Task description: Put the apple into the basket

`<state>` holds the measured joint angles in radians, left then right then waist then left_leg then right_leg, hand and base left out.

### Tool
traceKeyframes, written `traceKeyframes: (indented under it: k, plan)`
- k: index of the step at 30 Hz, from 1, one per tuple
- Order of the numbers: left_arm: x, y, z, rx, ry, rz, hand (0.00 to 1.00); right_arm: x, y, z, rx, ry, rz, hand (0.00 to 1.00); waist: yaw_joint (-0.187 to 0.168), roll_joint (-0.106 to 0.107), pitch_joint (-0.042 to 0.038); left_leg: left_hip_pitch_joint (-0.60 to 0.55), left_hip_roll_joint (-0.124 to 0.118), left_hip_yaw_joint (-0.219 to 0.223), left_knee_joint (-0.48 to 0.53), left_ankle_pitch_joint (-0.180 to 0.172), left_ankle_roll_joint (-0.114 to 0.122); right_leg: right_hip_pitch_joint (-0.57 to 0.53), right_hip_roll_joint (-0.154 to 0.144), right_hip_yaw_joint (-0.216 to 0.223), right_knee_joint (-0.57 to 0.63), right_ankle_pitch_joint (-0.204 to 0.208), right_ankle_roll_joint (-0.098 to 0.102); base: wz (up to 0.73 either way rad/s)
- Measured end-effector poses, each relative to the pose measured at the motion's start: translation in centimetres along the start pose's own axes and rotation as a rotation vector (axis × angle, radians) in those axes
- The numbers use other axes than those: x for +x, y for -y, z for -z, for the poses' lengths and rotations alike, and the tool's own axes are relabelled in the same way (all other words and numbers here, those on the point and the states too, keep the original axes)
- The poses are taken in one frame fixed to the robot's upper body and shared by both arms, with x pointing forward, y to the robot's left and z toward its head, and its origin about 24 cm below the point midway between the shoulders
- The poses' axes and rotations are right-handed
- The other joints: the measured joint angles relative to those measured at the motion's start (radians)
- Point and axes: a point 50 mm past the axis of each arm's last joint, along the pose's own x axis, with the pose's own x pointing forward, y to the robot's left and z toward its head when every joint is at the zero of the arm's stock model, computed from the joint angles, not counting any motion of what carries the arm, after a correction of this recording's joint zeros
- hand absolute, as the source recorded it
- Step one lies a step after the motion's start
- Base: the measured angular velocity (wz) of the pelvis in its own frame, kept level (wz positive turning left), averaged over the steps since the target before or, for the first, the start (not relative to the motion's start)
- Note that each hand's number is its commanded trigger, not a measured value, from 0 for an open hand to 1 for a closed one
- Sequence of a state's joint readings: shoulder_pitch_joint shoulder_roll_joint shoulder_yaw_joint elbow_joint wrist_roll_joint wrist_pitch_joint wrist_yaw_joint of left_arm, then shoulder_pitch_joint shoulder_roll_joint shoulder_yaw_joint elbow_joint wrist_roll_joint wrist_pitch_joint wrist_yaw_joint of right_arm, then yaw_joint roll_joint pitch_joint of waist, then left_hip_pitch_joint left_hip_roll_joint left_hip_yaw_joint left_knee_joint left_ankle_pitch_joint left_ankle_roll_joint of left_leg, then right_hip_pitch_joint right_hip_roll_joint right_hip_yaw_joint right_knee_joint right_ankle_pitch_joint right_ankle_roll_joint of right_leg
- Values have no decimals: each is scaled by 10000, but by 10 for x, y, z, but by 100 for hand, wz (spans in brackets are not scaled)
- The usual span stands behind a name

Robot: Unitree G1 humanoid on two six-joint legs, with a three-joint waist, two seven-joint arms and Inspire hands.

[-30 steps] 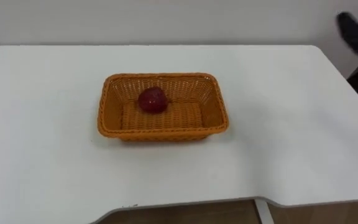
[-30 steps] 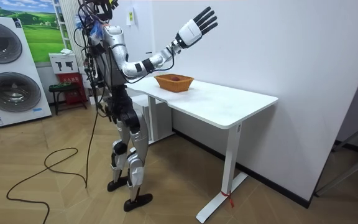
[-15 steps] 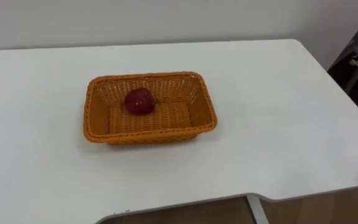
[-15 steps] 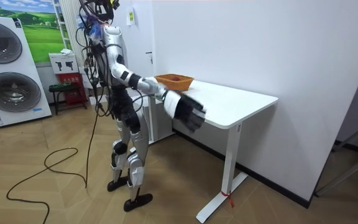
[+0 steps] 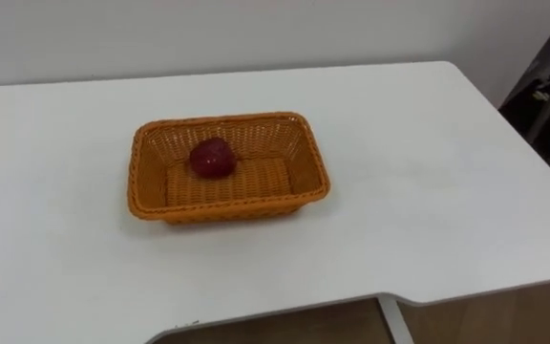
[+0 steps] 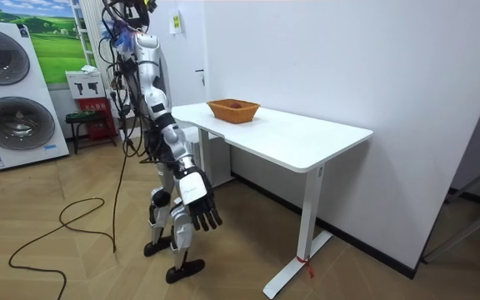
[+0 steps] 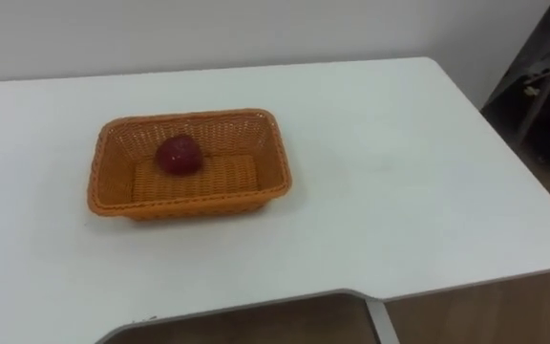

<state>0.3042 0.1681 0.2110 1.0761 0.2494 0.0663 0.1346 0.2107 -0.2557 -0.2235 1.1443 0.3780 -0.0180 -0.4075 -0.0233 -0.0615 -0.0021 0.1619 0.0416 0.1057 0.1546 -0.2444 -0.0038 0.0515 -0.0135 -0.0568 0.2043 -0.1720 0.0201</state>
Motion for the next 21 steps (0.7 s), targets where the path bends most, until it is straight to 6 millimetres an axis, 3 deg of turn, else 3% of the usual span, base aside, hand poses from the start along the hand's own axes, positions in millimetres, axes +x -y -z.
traceKeyframes:
  k: [4, 6, 9, 13, 21]
  plan:
    - [0, 0, -2, 199, 103, 26, 0, -6, -18, 12, -2287, 220, -1752, 0, 89, 82, 8, -54, 5, 3, -41, -2, 0, -21, 10, -11, -7, 2, 0, 0]
    - [0, 2, -6, 311, 232, 64, 0, -11, -30, 16, -2633, 156, -2556, 0, 117, 224, -41, -118, 11, -36, -17, -15, 1, -15, 14, -26, -31, 3, 0, 0]
    - [1, 6, -15, 658, 477, 220, 0, -20, -50, 22, -3052, 48, -3868, 0, 245, 293, -40, -92, 10, -97, -12, -16, 1, 30, 13, -30, -59, 4, 1, 0]
    - [1, 16, -15, 1331, 387, 597, 0, -31, -72, 27, -3791, 90, -5445, 0, 313, 396, 33, 17, 5, -140, 21, -20, 0, 191, 8, -23, -106, 4, 1, 1]
    - [-1, 22, -8, 1636, 42, 778, 0, -31, -73, 24, -3838, -34, -6244, 0, 292, 485, 75, -101, 1, -424, 33, -58, 9, 241, -9, -271, -212, 8, 8, 10]
